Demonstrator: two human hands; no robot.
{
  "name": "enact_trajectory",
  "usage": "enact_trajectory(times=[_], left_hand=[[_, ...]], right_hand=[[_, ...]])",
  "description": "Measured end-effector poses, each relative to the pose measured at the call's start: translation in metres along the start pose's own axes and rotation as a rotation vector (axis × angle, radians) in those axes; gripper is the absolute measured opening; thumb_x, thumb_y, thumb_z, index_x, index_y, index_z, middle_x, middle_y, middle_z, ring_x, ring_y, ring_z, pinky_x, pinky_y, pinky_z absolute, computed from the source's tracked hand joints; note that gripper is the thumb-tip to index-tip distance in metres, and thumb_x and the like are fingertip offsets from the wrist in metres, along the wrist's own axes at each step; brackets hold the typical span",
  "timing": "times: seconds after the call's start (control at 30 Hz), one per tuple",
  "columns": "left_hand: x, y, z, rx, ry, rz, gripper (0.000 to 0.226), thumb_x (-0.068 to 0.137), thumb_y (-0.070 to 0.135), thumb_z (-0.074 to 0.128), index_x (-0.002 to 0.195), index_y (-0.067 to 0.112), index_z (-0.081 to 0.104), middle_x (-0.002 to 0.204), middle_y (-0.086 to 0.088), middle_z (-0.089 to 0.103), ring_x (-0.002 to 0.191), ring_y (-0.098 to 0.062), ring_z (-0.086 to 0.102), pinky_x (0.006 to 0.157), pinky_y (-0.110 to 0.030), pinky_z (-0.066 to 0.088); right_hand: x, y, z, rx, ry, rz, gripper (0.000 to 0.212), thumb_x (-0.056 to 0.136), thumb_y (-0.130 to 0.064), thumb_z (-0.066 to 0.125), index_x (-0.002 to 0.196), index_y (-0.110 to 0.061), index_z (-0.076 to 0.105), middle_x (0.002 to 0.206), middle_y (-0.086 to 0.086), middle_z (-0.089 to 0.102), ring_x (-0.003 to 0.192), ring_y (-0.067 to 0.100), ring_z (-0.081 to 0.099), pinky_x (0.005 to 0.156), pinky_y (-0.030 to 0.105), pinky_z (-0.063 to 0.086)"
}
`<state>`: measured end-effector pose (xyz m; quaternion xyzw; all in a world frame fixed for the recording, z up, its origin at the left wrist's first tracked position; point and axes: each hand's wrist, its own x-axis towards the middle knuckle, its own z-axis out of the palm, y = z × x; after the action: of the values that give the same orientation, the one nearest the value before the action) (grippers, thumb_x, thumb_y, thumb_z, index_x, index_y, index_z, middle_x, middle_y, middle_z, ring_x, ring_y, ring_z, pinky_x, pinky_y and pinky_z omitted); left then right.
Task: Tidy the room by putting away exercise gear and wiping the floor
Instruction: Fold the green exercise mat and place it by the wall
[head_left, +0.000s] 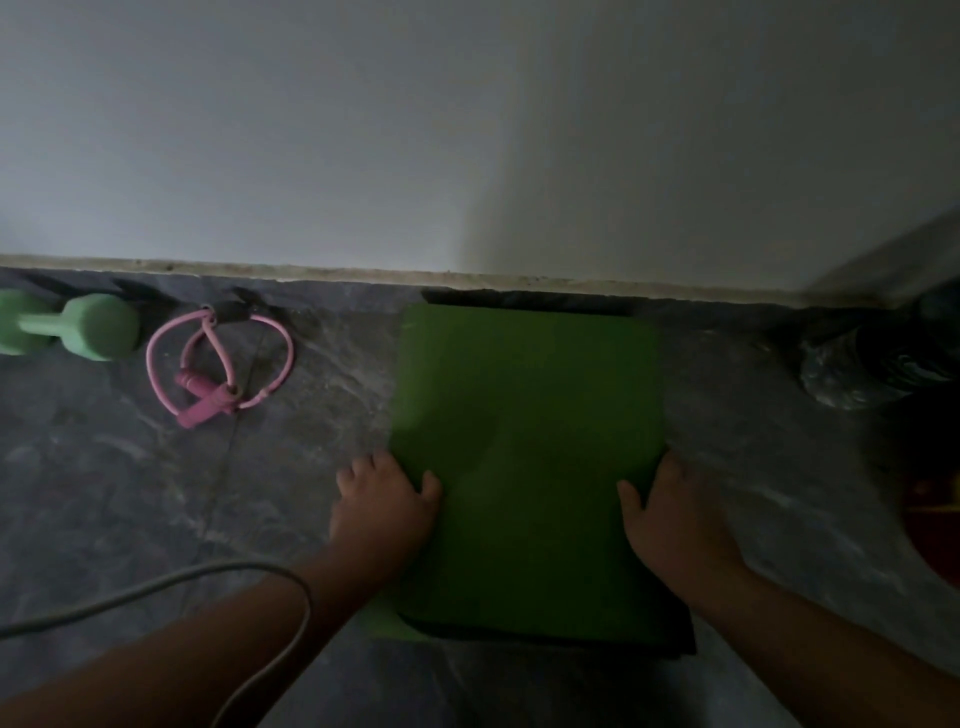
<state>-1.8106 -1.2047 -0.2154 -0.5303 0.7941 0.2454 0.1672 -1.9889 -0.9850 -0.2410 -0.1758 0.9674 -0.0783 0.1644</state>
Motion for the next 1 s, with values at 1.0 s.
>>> enact_trajectory(times=[1.0], left_hand=[[-0.050, -0.026, 0.016, 0.375, 0.146, 0.828, 0.072, 0.095, 0.058, 0.026, 0.157, 0.025, 0.013, 0.164, -0.008, 0.010, 0.152, -0.030, 0.004, 0.118, -0.060, 0.014]], right_hand=[[-0.075, 0.014, -0.015, -0.241, -0.014, -0.616, 0.078, 0.098, -0.054, 0.031, 0.157, -0.004, 0.017, 0.166, 0.016, 0.011, 0.153, 0.031, 0.010, 0.121, 0.050, 0.016]])
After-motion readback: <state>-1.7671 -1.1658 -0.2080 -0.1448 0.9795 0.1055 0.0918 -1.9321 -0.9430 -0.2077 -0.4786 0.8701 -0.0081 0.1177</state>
